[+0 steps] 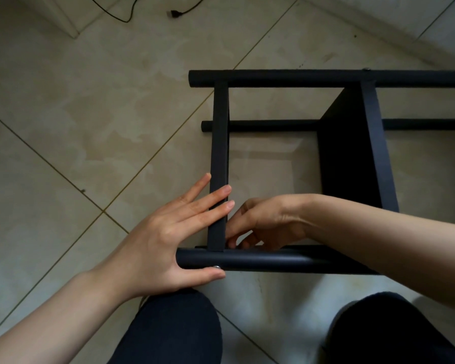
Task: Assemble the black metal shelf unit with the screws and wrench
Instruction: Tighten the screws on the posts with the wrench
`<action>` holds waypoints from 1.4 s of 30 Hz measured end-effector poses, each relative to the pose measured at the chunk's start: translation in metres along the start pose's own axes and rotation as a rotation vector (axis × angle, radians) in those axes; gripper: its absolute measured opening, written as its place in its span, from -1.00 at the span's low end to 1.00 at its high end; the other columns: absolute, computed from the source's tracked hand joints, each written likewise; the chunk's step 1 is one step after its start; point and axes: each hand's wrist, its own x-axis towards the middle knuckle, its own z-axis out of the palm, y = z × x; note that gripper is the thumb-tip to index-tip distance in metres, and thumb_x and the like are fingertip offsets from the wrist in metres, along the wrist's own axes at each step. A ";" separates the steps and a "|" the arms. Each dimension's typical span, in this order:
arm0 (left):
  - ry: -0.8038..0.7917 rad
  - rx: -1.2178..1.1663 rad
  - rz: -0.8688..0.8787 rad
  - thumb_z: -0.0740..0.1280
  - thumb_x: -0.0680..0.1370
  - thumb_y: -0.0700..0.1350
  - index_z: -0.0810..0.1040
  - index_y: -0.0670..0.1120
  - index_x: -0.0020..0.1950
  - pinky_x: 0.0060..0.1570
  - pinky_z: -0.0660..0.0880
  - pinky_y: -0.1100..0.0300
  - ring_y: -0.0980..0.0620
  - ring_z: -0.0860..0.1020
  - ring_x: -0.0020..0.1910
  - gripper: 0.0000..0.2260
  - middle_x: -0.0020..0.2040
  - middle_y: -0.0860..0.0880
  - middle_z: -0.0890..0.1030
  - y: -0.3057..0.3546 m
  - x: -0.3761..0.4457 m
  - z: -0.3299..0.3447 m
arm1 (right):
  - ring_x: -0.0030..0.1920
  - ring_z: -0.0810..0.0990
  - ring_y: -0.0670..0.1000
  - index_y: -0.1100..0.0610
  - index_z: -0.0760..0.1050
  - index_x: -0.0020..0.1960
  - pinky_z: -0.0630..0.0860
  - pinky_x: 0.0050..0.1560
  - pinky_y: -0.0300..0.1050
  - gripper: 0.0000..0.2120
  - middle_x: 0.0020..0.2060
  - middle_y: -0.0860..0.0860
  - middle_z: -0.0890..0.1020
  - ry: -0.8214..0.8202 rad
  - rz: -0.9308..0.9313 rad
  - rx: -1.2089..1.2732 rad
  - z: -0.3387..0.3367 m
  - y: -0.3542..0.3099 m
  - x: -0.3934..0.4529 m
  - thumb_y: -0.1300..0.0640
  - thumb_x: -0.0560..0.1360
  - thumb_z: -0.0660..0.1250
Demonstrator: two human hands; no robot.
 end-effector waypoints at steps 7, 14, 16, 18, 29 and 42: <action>0.000 -0.010 -0.004 0.44 0.45 0.21 0.34 -0.08 0.54 0.52 0.17 0.21 -0.04 0.10 0.62 -0.26 0.59 0.04 0.27 0.000 0.000 0.000 | -0.24 0.51 -0.04 0.08 0.64 -0.22 0.47 -0.11 -0.16 -0.86 -0.29 -0.02 0.61 0.028 0.014 -0.029 0.001 -0.002 0.001 0.13 0.51 0.41; 0.003 -0.021 -0.004 0.45 0.45 0.20 0.34 -0.08 0.54 0.52 0.18 0.20 -0.04 0.09 0.62 -0.26 0.59 0.04 0.27 0.000 0.000 0.001 | -0.25 0.50 -0.06 0.02 0.68 -0.29 0.47 -0.15 -0.19 -0.76 -0.28 -0.05 0.60 -0.028 -0.007 -0.001 -0.005 0.000 -0.002 0.13 0.53 0.38; 0.007 -0.020 -0.003 0.45 0.45 0.19 0.34 -0.08 0.54 0.52 0.17 0.21 -0.04 0.10 0.62 -0.26 0.59 0.03 0.27 0.000 0.001 0.001 | -0.25 0.50 -0.05 0.04 0.68 -0.27 0.48 -0.16 -0.19 -0.80 -0.29 -0.04 0.62 -0.008 0.001 -0.015 -0.005 0.000 -0.002 0.13 0.51 0.40; 0.007 -0.021 -0.003 0.45 0.45 0.19 0.34 -0.09 0.53 0.52 0.17 0.22 -0.04 0.10 0.62 -0.26 0.59 0.03 0.28 0.000 0.001 0.001 | -0.24 0.50 -0.03 0.07 0.65 -0.23 0.46 -0.13 -0.17 -0.85 -0.30 -0.02 0.61 0.018 0.008 -0.020 -0.001 0.001 0.001 0.15 0.51 0.41; 0.006 -0.026 -0.008 0.45 0.45 0.20 0.34 -0.09 0.53 0.52 0.18 0.19 -0.04 0.10 0.61 -0.26 0.59 0.02 0.28 0.001 0.001 0.001 | -0.22 0.51 -0.04 0.09 0.63 -0.18 0.46 -0.12 -0.16 -0.90 -0.22 0.00 0.59 0.020 0.010 -0.016 -0.003 0.002 0.001 0.15 0.51 0.40; 0.005 -0.024 -0.003 0.44 0.45 0.20 0.34 -0.09 0.53 0.52 0.17 0.20 -0.05 0.11 0.61 -0.27 0.59 0.03 0.28 0.000 0.001 0.000 | -0.24 0.53 -0.05 0.10 0.62 -0.13 0.49 -0.17 -0.19 -0.92 -0.24 0.00 0.59 0.007 0.014 -0.002 -0.001 0.001 0.003 0.16 0.53 0.38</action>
